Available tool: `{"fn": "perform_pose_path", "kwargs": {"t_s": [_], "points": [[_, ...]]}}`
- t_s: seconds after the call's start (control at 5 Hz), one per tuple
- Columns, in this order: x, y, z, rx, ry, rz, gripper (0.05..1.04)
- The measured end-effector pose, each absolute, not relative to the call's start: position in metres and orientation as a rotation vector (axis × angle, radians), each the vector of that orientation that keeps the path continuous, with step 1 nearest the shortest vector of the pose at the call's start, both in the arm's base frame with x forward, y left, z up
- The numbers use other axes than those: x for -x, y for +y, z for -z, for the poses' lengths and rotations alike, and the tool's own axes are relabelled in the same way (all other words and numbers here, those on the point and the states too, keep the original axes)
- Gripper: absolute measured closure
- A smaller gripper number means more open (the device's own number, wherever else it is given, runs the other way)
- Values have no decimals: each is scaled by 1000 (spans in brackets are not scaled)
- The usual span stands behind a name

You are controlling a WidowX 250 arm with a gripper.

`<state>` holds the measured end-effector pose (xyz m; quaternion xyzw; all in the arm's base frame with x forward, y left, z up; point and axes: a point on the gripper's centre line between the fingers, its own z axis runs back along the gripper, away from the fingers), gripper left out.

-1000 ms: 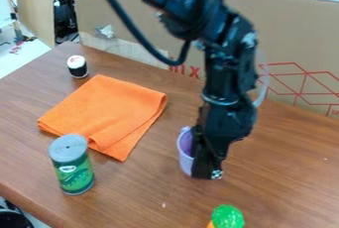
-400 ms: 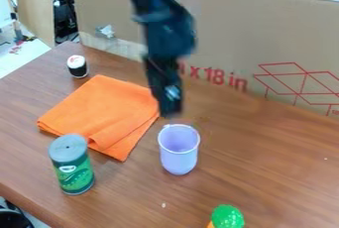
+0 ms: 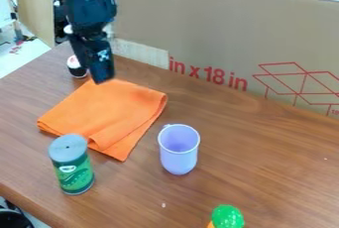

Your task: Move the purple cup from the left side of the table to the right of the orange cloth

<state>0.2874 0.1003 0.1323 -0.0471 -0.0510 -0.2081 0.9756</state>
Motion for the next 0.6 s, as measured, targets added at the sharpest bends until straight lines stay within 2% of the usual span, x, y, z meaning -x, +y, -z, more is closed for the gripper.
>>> {"fn": "perform_pose_path", "kwargs": {"t_s": [0.4,0.6], "points": [[-279,192,-126,43,-3,174,76],[-284,201,-126,29,37,100,76]]}}
